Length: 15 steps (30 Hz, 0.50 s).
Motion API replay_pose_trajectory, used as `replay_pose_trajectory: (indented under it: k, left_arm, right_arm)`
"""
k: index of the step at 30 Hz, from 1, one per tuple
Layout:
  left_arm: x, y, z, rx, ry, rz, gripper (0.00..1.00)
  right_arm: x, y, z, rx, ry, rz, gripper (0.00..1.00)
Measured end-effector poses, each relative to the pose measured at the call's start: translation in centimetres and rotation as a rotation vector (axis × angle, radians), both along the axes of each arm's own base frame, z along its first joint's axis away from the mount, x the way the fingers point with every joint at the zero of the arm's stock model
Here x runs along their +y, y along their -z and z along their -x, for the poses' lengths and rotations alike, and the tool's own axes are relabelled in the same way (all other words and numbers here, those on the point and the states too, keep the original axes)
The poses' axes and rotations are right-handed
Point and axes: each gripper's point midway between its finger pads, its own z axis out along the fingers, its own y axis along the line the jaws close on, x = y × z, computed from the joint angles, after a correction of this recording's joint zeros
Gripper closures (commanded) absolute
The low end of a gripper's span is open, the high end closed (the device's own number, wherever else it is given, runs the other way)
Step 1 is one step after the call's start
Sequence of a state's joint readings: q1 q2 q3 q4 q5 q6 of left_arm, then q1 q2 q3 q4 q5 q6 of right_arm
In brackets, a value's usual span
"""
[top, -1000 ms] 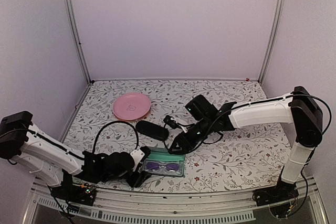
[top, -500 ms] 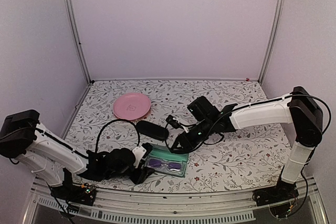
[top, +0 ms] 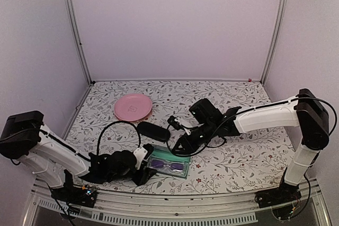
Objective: Organize the sunglasses
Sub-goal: Close the case with sunglasses at the center of the board.
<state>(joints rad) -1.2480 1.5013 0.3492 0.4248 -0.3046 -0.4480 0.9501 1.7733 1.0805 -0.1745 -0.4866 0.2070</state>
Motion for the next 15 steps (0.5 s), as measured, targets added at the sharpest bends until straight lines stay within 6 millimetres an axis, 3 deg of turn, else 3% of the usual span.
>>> replay_pose_trajectory:
  k: [15]
  left_arm:
    - [-0.2, 0.4, 0.1, 0.003, -0.04, 0.057, 0.46]
  right_arm:
    - [0.5, 0.0, 1.1, -0.129, 0.024, 0.061, 0.87]
